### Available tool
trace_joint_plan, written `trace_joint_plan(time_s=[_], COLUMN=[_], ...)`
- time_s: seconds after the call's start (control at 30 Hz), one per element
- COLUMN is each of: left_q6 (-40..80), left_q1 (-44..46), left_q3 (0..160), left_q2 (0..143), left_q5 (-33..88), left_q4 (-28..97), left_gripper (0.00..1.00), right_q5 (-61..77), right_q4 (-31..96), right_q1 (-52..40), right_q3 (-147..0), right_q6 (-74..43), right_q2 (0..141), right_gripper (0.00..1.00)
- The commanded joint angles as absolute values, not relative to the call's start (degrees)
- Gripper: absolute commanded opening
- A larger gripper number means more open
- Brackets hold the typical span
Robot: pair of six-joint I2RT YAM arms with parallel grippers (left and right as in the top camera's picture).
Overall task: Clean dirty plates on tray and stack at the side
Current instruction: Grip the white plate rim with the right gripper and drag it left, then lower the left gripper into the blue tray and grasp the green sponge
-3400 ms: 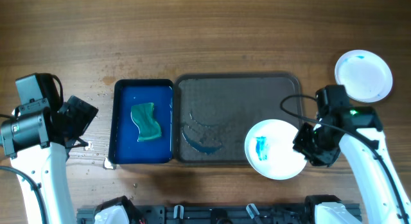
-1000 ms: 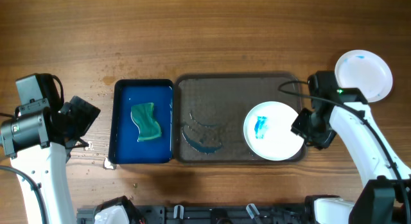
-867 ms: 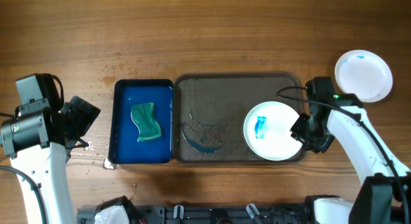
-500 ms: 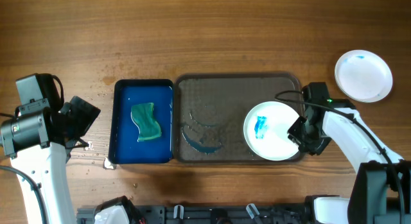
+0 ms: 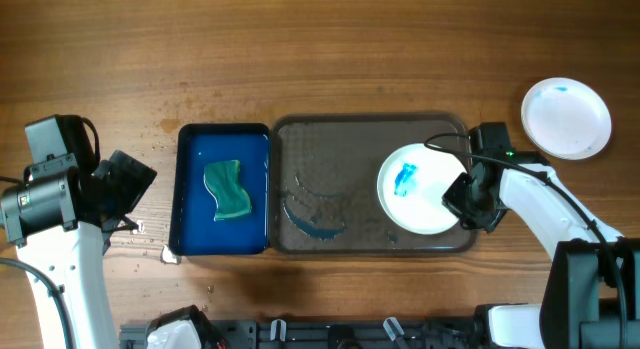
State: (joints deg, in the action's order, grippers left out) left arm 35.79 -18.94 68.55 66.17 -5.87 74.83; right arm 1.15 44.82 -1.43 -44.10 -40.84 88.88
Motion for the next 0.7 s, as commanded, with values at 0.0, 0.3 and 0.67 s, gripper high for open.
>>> trace_joint_plan(time_s=[0.0,0.3,0.67], left_q6=[34.7,26.9,24.4], left_q1=[-19.3,-17.5,-2.3], left_q3=[69.4,68.3,56.3], left_q2=[66.5,66.7,76.7], left_q5=[-5.3,3.2,13.0], left_q4=[74.8,71.2,60.7], left_gripper=[1.00,0.69,0.80], right_q5=[0.4,13.9,14.3], right_q4=[40.6,32.4,32.7], right_q1=[-2.0,-6.8,-7.9], right_q3=[-43.5,-43.5,-43.5], right_q6=[-34.5,-19.7,-19.7], right_q2=[90.6,90.6,90.6], right_gripper=[0.05,0.05,0.04])
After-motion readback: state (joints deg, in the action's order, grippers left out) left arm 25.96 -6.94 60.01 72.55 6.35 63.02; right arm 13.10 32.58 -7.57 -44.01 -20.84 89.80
